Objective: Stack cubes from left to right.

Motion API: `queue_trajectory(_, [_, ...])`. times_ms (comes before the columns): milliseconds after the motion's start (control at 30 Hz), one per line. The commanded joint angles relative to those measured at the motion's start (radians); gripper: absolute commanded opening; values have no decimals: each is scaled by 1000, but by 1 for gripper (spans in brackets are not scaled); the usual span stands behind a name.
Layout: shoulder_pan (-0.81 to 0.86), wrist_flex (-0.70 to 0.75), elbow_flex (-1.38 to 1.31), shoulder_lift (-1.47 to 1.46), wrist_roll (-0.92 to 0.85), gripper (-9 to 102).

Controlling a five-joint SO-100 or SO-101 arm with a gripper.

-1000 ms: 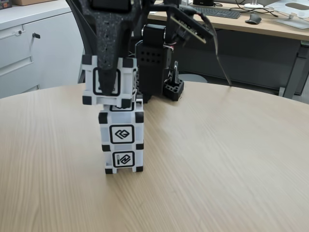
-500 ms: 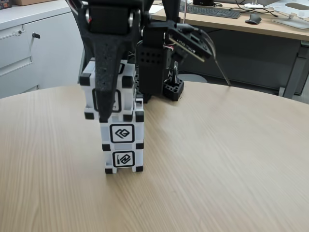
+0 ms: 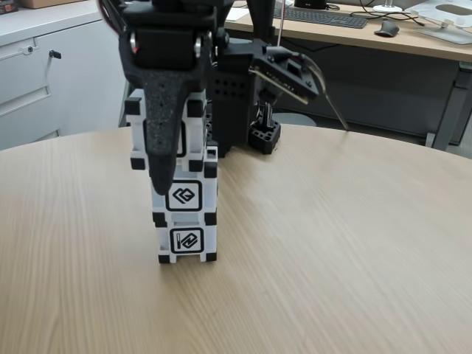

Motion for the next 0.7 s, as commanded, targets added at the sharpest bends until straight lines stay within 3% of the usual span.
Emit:
queue_trajectory(0, [-3,9,3,-2,-5,37])
queue_trajectory(667, [-6,126,-3,164,-5,38])
